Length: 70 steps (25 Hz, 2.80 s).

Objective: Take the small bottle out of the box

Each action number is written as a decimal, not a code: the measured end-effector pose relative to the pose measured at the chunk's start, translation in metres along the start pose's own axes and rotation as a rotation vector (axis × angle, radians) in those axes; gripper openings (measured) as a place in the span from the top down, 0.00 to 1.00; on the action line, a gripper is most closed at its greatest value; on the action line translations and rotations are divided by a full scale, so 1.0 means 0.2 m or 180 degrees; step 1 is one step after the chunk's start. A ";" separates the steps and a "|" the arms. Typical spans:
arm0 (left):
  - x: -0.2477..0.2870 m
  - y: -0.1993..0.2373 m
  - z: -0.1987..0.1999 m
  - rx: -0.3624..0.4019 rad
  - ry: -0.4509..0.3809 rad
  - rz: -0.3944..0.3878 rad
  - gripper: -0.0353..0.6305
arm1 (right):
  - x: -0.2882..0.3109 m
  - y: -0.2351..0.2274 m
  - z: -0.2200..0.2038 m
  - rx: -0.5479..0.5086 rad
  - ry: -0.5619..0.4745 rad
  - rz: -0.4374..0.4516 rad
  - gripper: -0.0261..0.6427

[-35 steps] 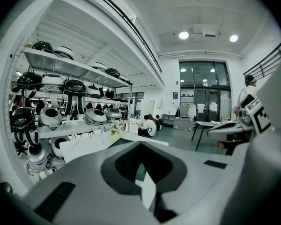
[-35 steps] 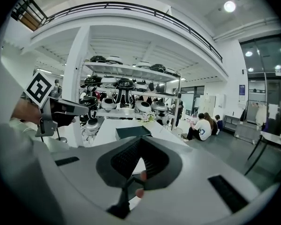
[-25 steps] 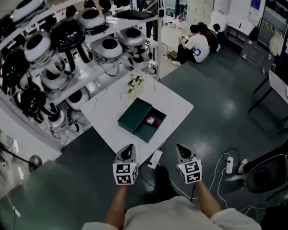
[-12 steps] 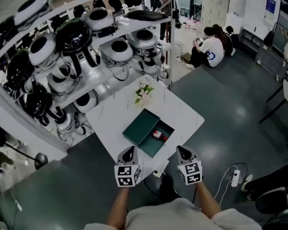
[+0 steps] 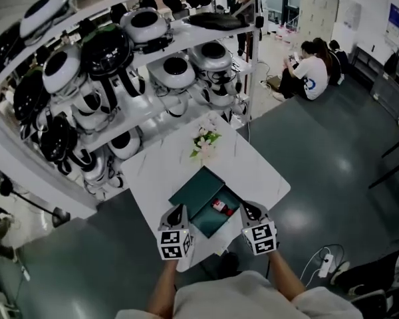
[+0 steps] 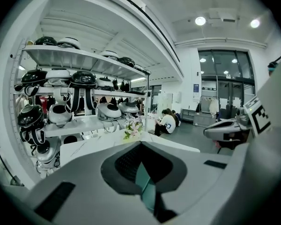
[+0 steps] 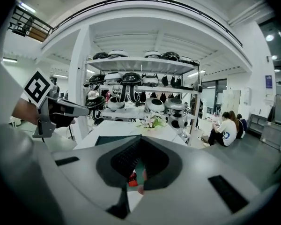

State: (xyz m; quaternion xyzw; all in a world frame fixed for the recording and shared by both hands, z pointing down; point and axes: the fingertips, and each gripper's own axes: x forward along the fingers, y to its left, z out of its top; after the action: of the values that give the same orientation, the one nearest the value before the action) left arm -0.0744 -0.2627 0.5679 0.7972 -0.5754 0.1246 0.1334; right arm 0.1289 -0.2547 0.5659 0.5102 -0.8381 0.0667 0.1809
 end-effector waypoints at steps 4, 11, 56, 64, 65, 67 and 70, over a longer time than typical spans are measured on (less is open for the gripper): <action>0.14 0.02 0.04 -0.0022 0.0043 0.0102 0.92 | 0.14 -0.09 0.03 -0.0031 0.0007 0.0120 0.93; 0.32 0.02 0.08 -0.0020 0.0110 0.0276 0.92 | 0.33 -0.24 0.03 -0.0041 0.0040 0.0322 0.93; 0.51 0.31 -0.49 -0.0285 0.0712 -0.0259 0.92 | 0.63 0.24 -0.70 -0.0414 0.1313 0.0306 0.93; 0.47 0.31 -0.53 -0.0323 0.0735 -0.0245 0.92 | 0.65 0.31 -0.75 -0.1092 0.1522 0.0548 0.93; 0.46 0.31 -0.53 -0.0332 0.0728 -0.0239 0.92 | 0.65 0.32 -0.75 -0.1141 0.1530 0.0576 0.92; 0.45 0.31 -0.53 -0.0350 0.0723 -0.0234 0.92 | 0.66 0.32 -0.76 -0.1210 0.1572 0.0638 0.76; 0.45 0.31 -0.53 -0.0401 0.0715 -0.0237 0.92 | 0.68 0.33 -0.78 -0.1246 0.1661 0.0714 0.56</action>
State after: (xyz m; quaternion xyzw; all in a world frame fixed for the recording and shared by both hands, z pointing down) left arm -0.1104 -0.3227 0.7022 0.7891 -0.5335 0.1717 0.2514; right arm 0.0513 -0.2911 0.7660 0.3363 -0.8114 0.0523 0.4752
